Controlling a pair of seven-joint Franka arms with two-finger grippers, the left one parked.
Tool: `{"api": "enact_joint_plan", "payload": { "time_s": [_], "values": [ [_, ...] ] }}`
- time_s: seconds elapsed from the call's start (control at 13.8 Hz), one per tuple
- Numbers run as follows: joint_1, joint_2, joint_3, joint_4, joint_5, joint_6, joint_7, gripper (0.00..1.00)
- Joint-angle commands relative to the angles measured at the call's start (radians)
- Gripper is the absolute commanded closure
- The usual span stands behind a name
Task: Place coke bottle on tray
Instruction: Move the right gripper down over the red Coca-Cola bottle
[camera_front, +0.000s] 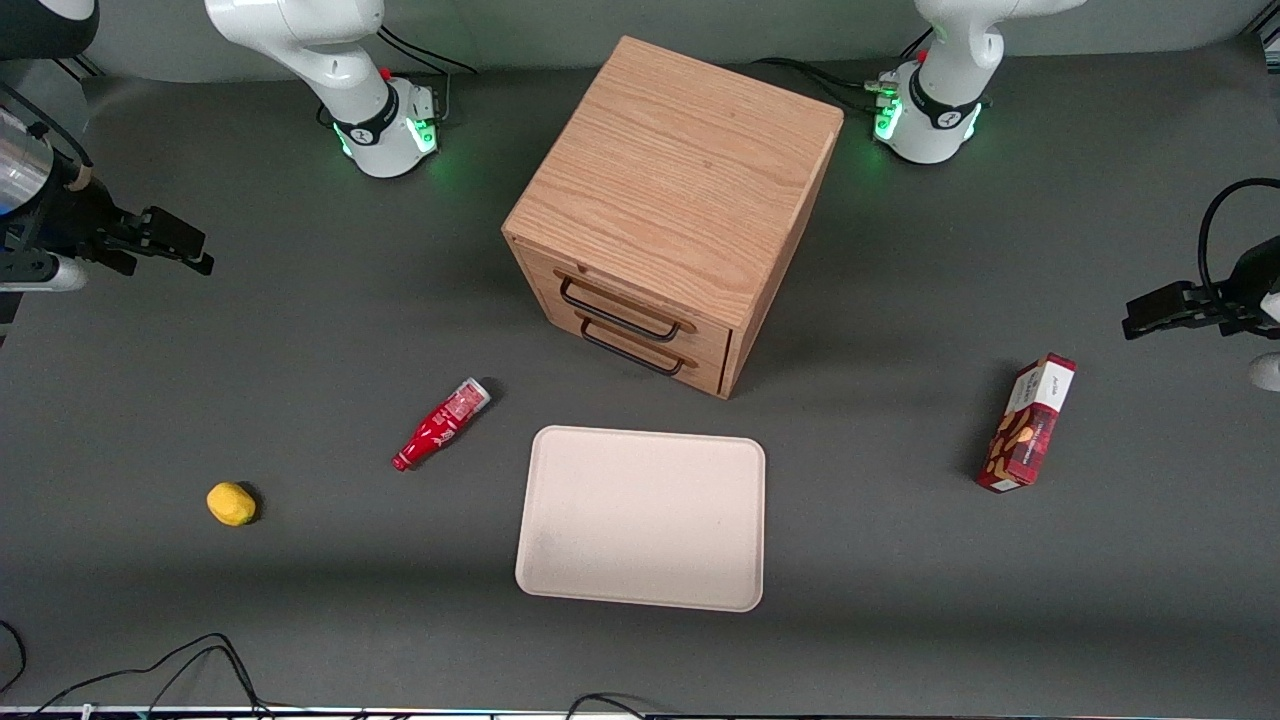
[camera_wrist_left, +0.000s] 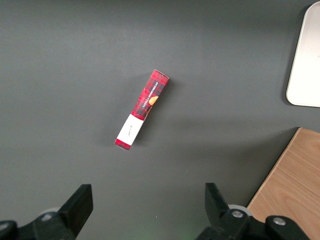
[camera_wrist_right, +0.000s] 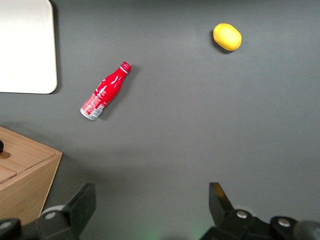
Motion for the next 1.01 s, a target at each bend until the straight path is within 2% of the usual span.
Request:
{"api": "enact_joint_plan", "payload": {
  "time_s": [0.0,0.29,0.36,0.58,0.72,0.94],
  "values": [
    [0.006,0.036,-0.006,0.052,-0.015,-0.028,-0.009,0.00],
    [0.007,0.111,0.008,0.068,0.006,-0.008,0.028,0.00],
    [0.006,0.129,0.028,0.042,0.047,0.038,0.119,0.00],
    [0.010,0.166,0.075,-0.159,0.063,0.312,0.346,0.00],
    [0.018,0.229,0.115,-0.224,0.052,0.452,0.530,0.00],
    [0.026,0.361,0.139,-0.264,0.051,0.644,0.654,0.00]
  ]
}}
